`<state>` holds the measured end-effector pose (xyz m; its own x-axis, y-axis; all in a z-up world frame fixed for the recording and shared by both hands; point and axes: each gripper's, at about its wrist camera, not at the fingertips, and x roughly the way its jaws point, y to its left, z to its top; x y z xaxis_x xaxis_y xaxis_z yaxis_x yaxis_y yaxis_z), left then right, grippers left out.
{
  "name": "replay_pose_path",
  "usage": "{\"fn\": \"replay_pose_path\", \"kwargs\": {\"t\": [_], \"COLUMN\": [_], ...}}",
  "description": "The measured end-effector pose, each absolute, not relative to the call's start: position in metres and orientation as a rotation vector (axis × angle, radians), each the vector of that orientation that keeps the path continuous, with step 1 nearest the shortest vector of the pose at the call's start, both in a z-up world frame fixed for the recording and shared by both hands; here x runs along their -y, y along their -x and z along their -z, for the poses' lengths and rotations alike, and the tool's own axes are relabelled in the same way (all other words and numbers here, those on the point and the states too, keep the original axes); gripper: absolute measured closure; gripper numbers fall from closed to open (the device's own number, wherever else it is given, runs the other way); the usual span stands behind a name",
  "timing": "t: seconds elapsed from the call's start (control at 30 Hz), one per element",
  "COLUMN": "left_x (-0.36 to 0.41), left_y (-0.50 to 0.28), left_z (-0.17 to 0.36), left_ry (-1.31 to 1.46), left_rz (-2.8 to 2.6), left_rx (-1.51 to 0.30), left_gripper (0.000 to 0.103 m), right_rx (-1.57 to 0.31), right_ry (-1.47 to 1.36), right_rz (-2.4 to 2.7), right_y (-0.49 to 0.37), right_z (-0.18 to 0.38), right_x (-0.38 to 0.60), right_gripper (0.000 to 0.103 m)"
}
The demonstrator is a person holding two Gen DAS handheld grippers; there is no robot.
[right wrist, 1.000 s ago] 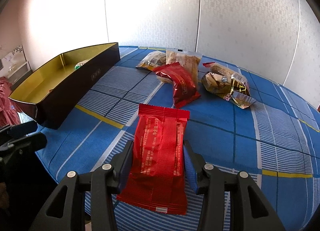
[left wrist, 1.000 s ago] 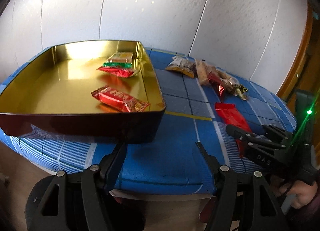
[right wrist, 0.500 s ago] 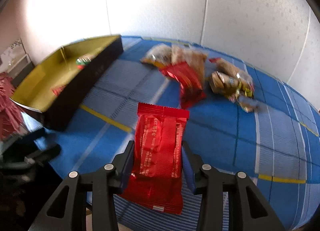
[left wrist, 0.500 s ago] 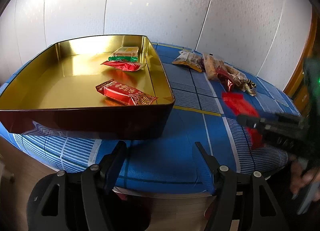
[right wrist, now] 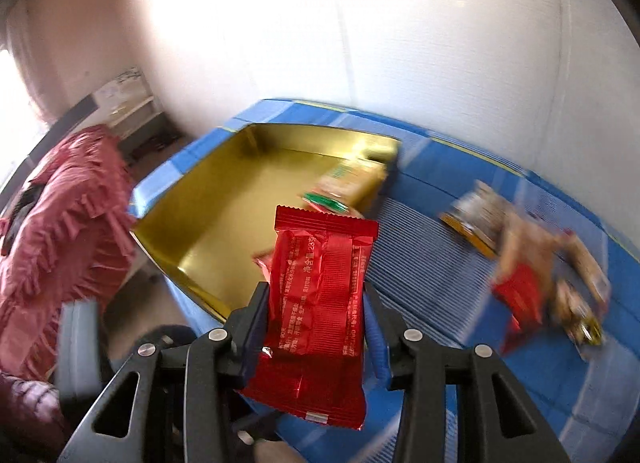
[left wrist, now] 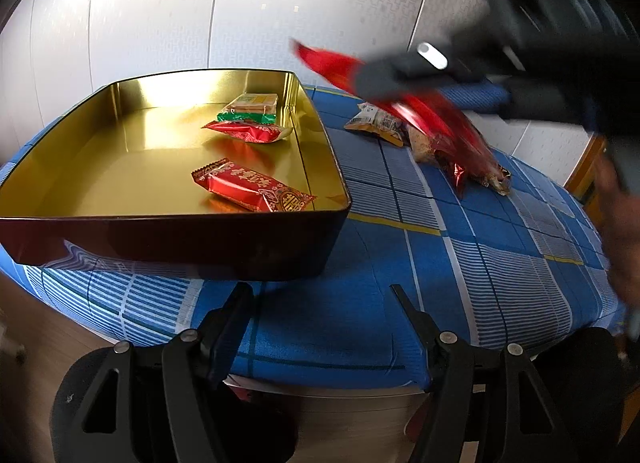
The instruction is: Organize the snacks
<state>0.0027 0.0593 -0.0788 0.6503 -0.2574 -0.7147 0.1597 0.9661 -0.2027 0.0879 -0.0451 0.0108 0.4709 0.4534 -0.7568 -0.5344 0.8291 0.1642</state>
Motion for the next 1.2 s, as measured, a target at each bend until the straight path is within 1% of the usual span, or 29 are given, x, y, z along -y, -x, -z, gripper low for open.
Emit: {"fn": "replay_pose_path", "kwargs": {"t": [0.2,0.43,0.53,0.57,0.73,0.97,1.2], "left_x": [-0.060,-0.059,-0.059,-0.059,-0.057,-0.054,-0.050], "left_y": [-0.002,-0.002,-0.002,-0.002,-0.002,-0.002,-0.002], "left_z": [0.079,0.079,0.079,0.079,0.079,0.080,0.082], "left_ry": [0.130,0.135,0.134,0.133,0.123,0.119,0.110], "left_rz": [0.238,0.238,0.237,0.238,0.234,0.233,0.229], "left_rx": [-0.829,-0.828,-0.829,-0.828,-0.828,-0.828,-0.828], "left_gripper": [0.035,0.035,0.035,0.035,0.035,0.035,0.035], "right_rx": [-0.923,-0.973,-0.999,-1.005,-1.032,-1.015,-0.971], "right_ry": [0.157,0.228,0.263,0.274,0.312,0.290,0.222], "right_rz": [-0.656,-0.666,-0.660,-0.659,-0.623,-0.627,-0.622], "right_y": [-0.118,-0.139,-0.149,-0.150,-0.158,-0.157,-0.151], "right_z": [-0.012,0.005,0.016,0.019,0.036,0.036,0.022], "right_x": [0.010,-0.023,-0.034,-0.037,-0.047,-0.047,-0.033], "right_gripper": [0.059,0.058,0.057,0.055,0.054,0.053,0.052]}}
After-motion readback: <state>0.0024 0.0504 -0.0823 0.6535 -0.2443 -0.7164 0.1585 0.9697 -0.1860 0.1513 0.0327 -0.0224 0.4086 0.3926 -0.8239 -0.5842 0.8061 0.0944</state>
